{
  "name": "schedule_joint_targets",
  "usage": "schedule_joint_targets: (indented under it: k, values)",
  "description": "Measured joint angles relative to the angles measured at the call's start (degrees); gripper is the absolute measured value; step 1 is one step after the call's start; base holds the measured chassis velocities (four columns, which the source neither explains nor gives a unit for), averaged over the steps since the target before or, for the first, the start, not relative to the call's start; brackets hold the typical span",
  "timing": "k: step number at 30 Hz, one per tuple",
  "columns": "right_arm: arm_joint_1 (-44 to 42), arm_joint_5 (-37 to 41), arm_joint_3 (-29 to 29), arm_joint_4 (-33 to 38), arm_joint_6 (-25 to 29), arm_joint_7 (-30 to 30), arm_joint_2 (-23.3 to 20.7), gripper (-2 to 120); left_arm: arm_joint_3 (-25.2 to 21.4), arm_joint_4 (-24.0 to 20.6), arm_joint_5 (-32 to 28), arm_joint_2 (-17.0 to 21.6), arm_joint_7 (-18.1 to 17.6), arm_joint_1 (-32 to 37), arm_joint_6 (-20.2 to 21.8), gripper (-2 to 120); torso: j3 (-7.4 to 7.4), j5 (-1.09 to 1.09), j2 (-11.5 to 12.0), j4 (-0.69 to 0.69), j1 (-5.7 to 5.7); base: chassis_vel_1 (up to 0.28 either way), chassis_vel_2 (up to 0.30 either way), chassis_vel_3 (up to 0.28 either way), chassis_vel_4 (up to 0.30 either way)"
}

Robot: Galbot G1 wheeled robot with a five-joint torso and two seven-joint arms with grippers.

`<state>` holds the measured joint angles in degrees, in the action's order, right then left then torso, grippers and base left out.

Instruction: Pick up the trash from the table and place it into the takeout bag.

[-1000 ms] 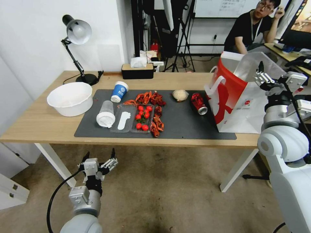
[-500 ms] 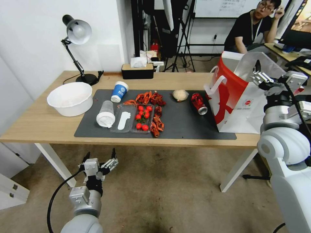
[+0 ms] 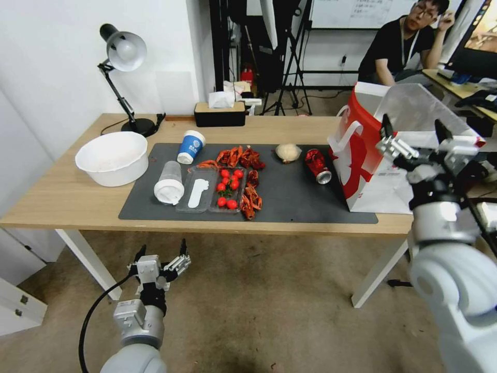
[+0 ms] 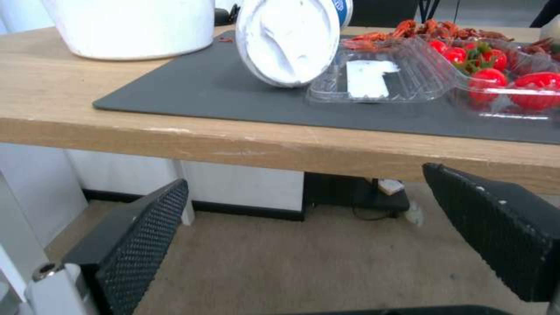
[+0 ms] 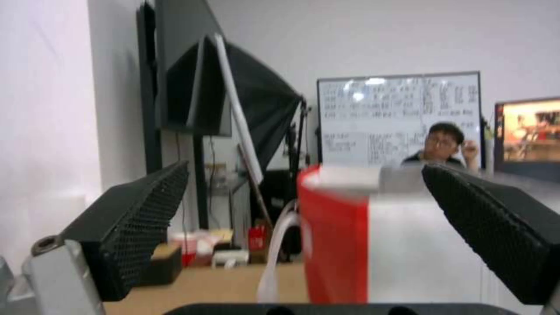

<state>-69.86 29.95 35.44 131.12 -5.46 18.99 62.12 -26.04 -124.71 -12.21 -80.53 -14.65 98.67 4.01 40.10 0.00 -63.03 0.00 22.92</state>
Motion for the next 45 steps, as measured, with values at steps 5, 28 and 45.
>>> schedule_joint_targets:
  k: [5,28,45]
  values:
    - [-2.58,-1.94,-0.04,1.43,0.91,-1.39,0.86,100,0.22,0.39,0.0,-0.1,0.01,-0.01,-0.16,100,0.0,-0.01,-0.01,0.0,0.0,0.0,0.0,0.0,0.0]
    - [-28.23,-19.82,-6.3,-13.32,23.74,-10.77,14.13,100,0.09,1.56,-0.5,0.0,0.11,-0.07,-1.44,100,0.0,0.0,0.0,0.01,0.0,0.0,0.0,0.0,0.0]
    - [-9.63,-20.37,-16.16,-15.76,11.23,-8.07,9.69,100,0.5,2.06,-0.63,-0.44,0.33,-0.73,-1.89,100,0.01,0.0,0.01,0.01,0.0,0.0,0.0,0.0,0.0]
